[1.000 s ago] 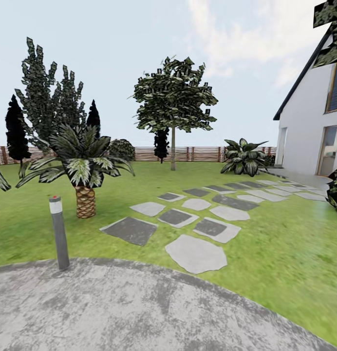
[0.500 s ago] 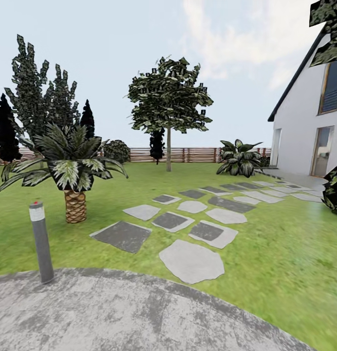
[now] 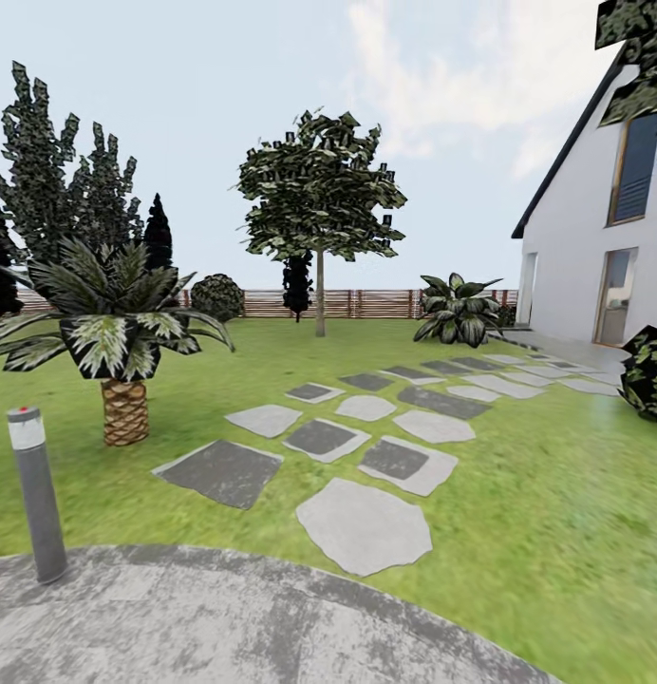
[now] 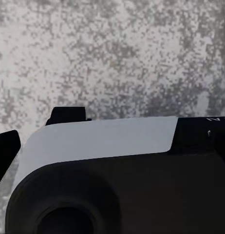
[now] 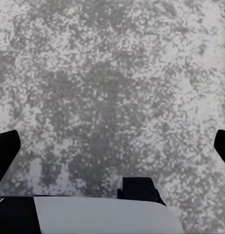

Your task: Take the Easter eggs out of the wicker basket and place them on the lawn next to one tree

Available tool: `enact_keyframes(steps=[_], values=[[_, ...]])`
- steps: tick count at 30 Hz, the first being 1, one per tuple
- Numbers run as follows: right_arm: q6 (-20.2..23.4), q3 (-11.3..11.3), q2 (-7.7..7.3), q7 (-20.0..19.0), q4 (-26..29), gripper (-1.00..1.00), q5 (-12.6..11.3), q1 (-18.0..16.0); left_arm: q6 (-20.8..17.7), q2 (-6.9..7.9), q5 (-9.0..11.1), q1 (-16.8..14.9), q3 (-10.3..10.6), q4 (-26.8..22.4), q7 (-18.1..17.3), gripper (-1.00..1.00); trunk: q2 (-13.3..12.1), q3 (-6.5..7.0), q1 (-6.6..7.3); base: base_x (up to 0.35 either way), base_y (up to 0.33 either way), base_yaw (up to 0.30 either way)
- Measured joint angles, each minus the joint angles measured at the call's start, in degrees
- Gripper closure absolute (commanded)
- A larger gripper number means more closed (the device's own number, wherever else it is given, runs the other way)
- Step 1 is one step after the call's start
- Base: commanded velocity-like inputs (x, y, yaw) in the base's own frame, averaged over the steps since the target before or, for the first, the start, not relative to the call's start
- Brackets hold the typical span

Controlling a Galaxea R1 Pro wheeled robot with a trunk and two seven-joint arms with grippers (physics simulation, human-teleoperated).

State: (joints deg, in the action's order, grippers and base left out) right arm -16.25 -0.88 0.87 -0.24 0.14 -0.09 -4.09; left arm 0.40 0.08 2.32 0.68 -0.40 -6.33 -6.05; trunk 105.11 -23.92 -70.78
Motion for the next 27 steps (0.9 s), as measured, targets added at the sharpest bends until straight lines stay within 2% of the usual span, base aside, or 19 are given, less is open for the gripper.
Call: enact_keyframes(steps=[13,27], values=[[-0.03,0.0,0.0,0.0,0.0,-1.0,0.01,0.0,0.0,0.0,0.0,0.0,0.0,0.02,-0.01,-1.0,0.0,0.49,0.0,0.317,-0.075,-0.1],[0.0,0.0,0.0,0.0,0.0,-1.0,0.0,0.0,0.0,0.0,0.0,0.0,0.0,0.02,0.0,-1.0,0.0,0.59,0.0,0.317,-0.075,-0.014]])
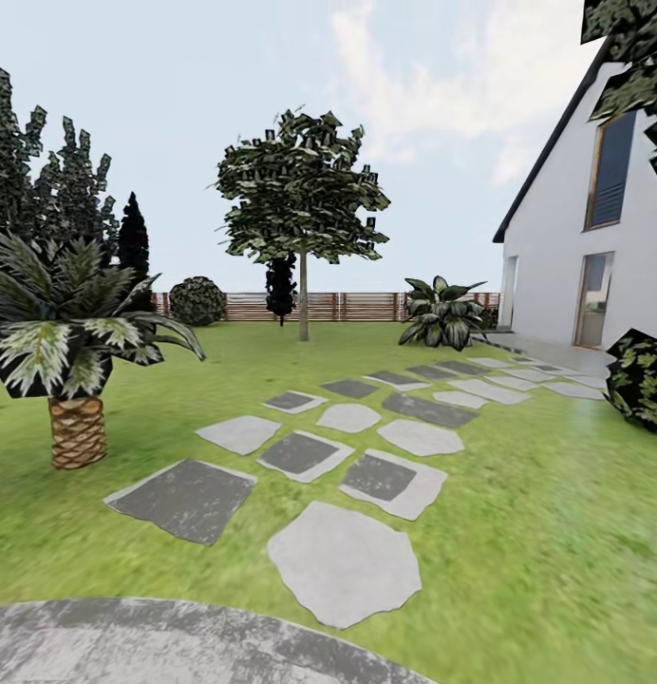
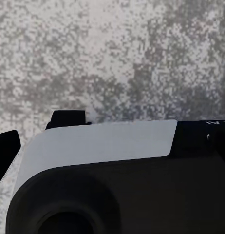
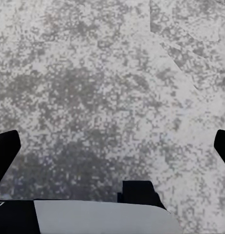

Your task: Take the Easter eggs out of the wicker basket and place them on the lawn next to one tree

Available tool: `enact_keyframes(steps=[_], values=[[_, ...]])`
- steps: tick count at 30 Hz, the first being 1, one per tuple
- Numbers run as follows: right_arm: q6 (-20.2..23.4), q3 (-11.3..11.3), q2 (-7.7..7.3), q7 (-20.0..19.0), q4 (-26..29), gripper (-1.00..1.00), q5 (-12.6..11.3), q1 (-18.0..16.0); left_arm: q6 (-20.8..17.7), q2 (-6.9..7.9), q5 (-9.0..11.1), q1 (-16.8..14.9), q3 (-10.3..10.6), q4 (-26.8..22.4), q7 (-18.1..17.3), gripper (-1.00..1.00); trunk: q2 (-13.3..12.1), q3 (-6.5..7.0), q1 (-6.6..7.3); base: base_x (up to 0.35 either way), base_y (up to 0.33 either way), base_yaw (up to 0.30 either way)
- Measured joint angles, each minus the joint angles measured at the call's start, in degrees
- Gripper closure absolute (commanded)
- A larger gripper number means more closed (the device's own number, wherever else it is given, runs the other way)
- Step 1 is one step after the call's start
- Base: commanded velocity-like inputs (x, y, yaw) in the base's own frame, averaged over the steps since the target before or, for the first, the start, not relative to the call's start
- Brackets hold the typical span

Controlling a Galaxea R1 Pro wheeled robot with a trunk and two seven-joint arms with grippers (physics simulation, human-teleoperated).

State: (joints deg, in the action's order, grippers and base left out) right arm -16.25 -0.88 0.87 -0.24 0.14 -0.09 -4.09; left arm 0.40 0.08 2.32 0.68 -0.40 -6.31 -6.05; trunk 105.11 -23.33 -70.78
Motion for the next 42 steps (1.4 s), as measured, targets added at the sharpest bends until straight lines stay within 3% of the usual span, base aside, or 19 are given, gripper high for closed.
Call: enact_keyframes(steps=[17,42], values=[[0.0,0.0,0.0,0.0,0.0,-1.0,-0.03,0.0,0.0,0.0,-0.01,0.0,0.0,-0.02,0.0,-1.0,0.0,-0.16,0.0,0.317,-0.075,0.0],[0.0,-0.01,0.0,0.0,0.0,-1.0,-0.06,0.0,0.0,0.0,-0.01,-0.01,0.0,0.0,0.0,-1.0,0.0,-2.38,0.0,0.317,-0.075,0.0]])
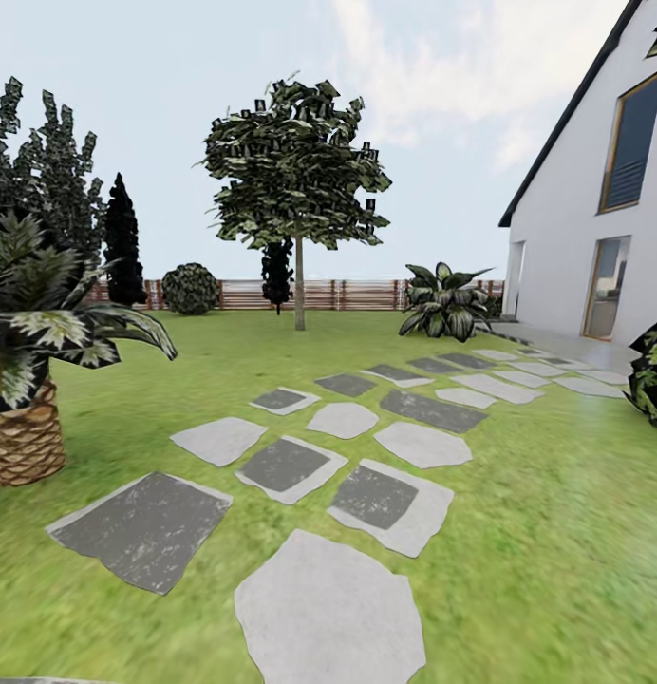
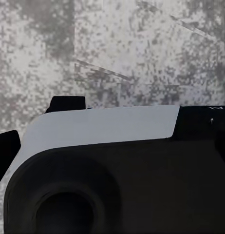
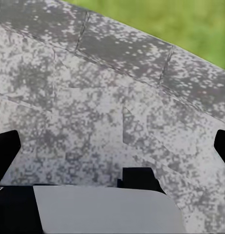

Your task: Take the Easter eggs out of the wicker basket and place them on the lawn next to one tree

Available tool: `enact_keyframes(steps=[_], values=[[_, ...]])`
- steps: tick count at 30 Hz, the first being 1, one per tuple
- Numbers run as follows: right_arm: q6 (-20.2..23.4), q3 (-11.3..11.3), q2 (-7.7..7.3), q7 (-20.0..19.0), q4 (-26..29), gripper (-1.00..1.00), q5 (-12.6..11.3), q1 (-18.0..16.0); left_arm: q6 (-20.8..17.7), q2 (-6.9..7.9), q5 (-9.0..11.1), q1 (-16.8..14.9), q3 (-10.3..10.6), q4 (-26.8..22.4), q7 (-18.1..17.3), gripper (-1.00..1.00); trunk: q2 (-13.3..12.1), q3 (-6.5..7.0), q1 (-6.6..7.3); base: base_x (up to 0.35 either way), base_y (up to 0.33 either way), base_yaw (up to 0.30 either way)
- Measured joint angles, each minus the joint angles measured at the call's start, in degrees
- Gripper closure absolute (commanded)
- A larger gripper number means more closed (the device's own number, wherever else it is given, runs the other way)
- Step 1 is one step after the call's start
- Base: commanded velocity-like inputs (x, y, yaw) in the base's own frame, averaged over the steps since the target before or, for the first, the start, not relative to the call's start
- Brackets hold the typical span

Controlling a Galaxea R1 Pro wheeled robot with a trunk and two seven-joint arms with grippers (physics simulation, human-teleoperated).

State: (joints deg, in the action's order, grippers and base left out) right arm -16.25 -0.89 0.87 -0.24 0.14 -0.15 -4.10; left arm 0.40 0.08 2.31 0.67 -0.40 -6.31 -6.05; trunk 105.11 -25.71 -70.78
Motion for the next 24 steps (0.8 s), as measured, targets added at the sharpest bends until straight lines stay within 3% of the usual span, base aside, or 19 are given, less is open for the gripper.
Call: enact_keyframes(steps=[24], values=[[0.0,-0.01,0.0,0.0,0.0,-1.0,0.0,0.0,0.0,0.0,0.0,0.01,0.0,0.01,0.0,-1.0,0.0,-2.1,0.0,0.317,-0.075,0.0]])
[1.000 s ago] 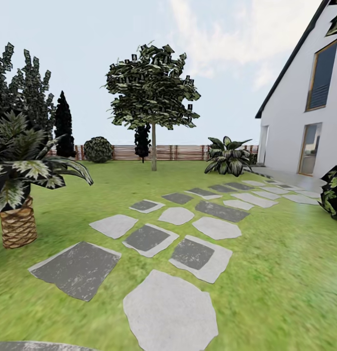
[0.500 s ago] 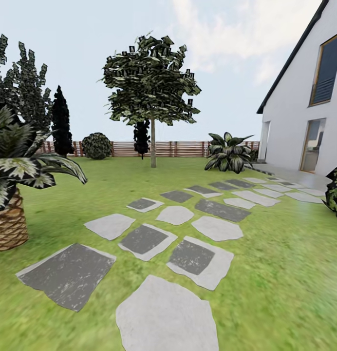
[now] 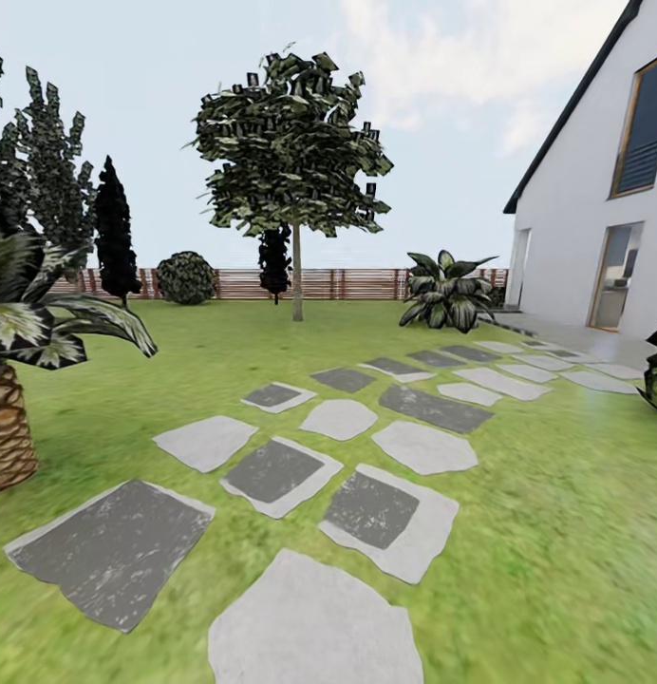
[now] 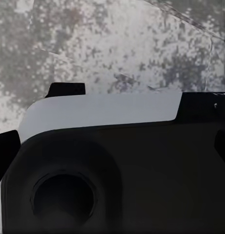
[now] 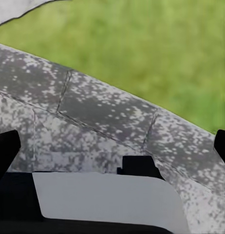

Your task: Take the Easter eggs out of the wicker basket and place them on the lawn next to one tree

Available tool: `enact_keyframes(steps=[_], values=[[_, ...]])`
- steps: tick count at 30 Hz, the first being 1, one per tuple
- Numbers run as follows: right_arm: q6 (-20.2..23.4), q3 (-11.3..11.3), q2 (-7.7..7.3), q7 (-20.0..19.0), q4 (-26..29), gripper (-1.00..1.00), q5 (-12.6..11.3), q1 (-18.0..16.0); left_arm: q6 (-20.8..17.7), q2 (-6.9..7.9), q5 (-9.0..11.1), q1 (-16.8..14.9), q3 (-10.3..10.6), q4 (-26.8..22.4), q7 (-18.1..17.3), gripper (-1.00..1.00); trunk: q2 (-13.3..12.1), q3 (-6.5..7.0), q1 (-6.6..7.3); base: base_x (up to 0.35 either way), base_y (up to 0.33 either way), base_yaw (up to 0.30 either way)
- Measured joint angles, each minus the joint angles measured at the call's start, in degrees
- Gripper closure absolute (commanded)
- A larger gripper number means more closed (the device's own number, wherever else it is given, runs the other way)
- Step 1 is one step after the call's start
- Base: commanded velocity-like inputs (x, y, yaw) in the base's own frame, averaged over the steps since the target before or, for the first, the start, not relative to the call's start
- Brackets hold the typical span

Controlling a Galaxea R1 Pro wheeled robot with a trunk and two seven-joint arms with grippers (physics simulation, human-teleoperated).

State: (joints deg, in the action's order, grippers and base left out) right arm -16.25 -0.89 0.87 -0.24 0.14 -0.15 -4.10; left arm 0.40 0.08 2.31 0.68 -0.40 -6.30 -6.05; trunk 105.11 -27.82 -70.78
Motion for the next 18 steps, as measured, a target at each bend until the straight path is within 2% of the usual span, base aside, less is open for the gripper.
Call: enact_keyframes(steps=[18], values=[[0.01,0.02,0.0,0.0,0.0,-1.0,-0.01,0.0,0.0,0.08,0.0,0.0,0.0,-0.03,-0.23,-1.0,0.0,-0.09,0.0,0.325,-0.019,0.0]])
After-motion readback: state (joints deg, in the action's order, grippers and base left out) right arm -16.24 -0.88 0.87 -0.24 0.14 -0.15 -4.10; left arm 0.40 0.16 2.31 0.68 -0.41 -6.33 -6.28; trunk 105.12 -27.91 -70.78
